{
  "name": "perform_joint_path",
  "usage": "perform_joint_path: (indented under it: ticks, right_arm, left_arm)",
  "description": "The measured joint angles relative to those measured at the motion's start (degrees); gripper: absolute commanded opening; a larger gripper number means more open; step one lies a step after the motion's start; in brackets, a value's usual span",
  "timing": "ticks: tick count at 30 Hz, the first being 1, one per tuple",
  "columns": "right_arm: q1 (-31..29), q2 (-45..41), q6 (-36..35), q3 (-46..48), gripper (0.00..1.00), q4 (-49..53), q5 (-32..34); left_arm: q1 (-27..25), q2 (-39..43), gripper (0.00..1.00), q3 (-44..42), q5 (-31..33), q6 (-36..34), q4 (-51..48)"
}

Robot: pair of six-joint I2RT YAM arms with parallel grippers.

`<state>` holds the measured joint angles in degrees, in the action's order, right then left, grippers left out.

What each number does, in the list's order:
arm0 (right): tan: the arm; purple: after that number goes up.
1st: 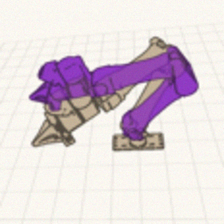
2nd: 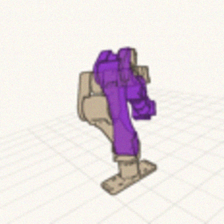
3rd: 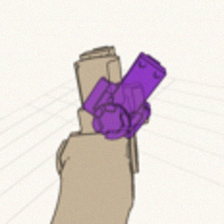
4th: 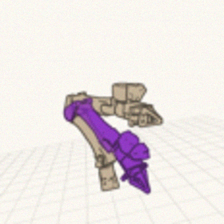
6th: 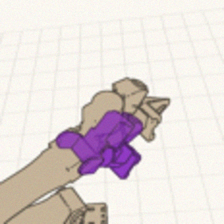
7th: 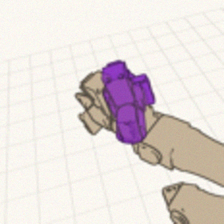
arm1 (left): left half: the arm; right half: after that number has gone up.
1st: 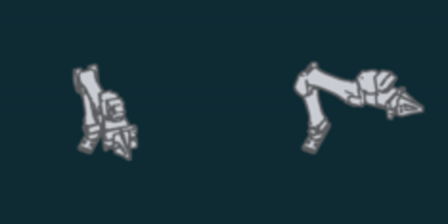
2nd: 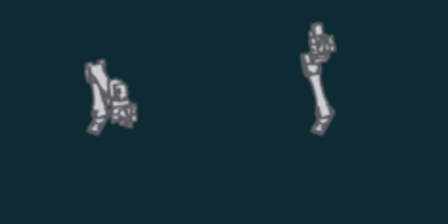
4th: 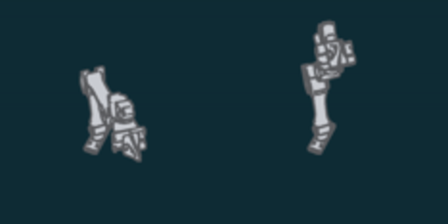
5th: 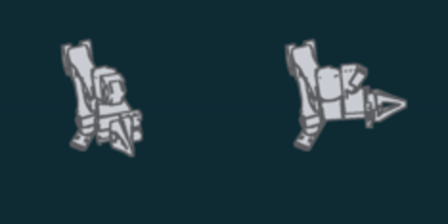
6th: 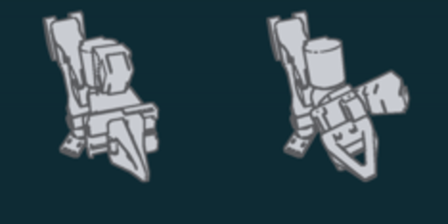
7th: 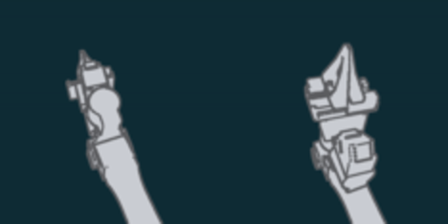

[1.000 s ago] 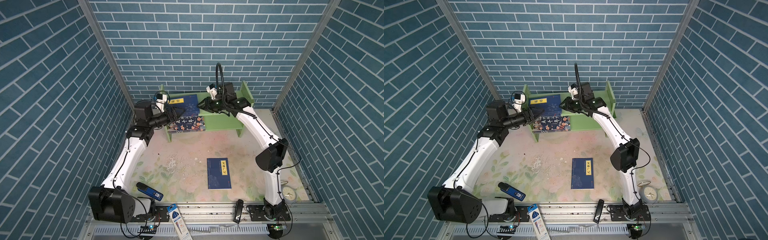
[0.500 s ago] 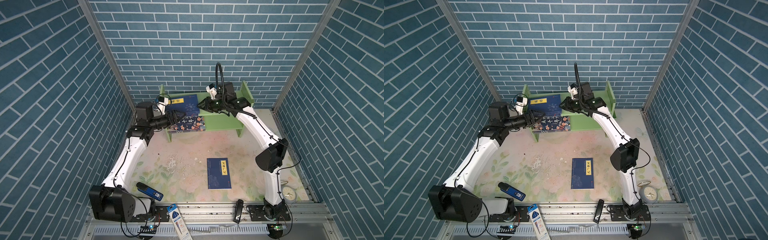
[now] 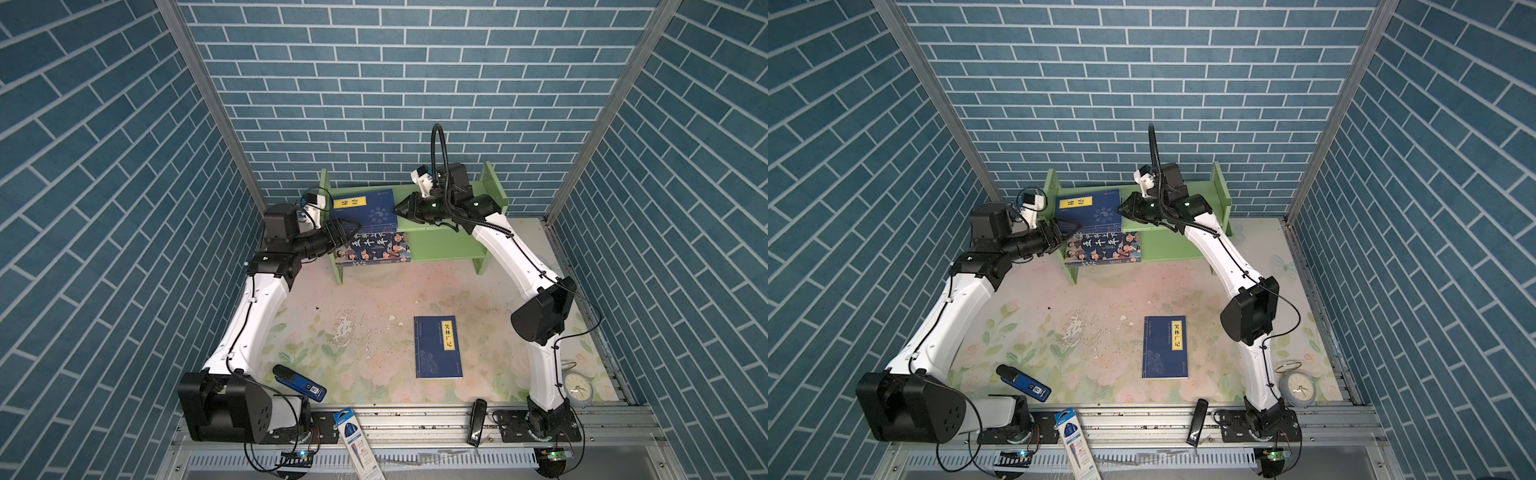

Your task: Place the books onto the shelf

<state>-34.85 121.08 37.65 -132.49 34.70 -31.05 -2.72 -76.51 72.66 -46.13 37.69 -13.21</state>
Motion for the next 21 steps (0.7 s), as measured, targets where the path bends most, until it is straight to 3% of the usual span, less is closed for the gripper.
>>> perform_joint_path:
  ticks: [21]
  right_arm:
    - [0.0,0.6,0.1,0.0,0.21,-0.5,-1.2]
  left_arm:
    - [1.4,0.6,0.66,0.0,0.5,0.0,0.0]
